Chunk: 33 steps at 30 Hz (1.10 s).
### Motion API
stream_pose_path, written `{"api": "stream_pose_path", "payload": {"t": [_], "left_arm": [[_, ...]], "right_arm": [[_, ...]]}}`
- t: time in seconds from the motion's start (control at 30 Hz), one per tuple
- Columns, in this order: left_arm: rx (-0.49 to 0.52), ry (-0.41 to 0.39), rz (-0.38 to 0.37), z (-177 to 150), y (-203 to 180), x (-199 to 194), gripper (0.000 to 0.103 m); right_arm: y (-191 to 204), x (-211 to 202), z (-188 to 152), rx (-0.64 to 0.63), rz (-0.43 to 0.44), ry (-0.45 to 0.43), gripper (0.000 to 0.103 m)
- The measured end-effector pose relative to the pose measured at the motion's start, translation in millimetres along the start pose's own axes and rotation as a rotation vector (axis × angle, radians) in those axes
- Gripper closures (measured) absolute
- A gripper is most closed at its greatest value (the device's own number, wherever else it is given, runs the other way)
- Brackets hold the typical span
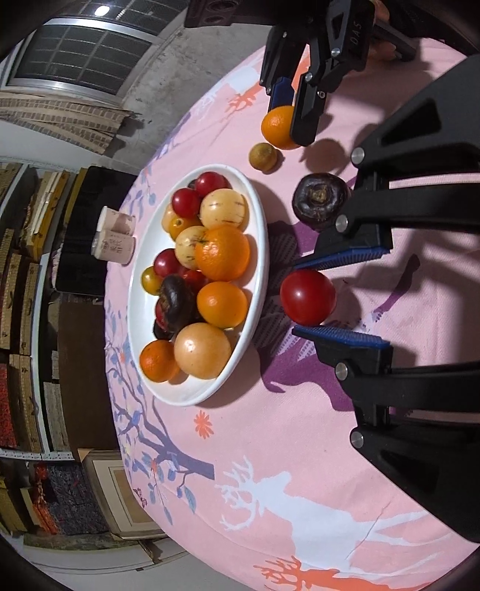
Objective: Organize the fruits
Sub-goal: 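Carry both fruits over the white plate and open both tools to release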
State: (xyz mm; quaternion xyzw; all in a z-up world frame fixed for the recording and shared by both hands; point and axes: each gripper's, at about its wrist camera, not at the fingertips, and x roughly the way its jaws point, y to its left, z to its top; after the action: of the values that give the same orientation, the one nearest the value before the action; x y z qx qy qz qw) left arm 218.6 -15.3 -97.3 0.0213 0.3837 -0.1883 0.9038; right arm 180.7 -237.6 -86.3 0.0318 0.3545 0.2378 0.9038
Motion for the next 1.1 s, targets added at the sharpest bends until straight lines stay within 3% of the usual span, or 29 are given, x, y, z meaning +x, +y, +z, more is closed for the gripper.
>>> {"api": "stream_pose_path", "payload": {"t": [0.43, 0.67, 0.8, 0.83, 0.9, 1.0, 1.1], "left_arm": [[-0.034, -0.111, -0.026, 11, 4, -28, 0.073], [-0.030, -0.090, -0.002, 71, 3, -7, 0.073], [-0.083, -0.070, -0.013, 107, 14, 17, 0.073], [-0.092, -0.064, -0.004, 116, 16, 25, 0.071], [-0.115, -0.051, 0.008, 127, 21, 40, 0.047], [-0.123, -0.027, 0.041, 134, 24, 55, 0.045], [-0.142, -0.039, 0.033, 129, 30, 47, 0.045]], "right_arm": [[-5, -26, 11, 0.031, -0.029, -0.178, 0.066], [-4, -27, 77, 0.004, -0.092, -0.245, 0.067], [-4, -4, 110, -0.036, -0.098, -0.227, 0.067], [-3, 6, 115, -0.055, -0.115, -0.214, 0.067], [-4, 23, 123, -0.069, -0.132, -0.190, 0.067], [-10, 45, 127, -0.065, -0.165, -0.168, 0.066], [-10, 43, 124, -0.077, -0.159, -0.174, 0.056]]}}
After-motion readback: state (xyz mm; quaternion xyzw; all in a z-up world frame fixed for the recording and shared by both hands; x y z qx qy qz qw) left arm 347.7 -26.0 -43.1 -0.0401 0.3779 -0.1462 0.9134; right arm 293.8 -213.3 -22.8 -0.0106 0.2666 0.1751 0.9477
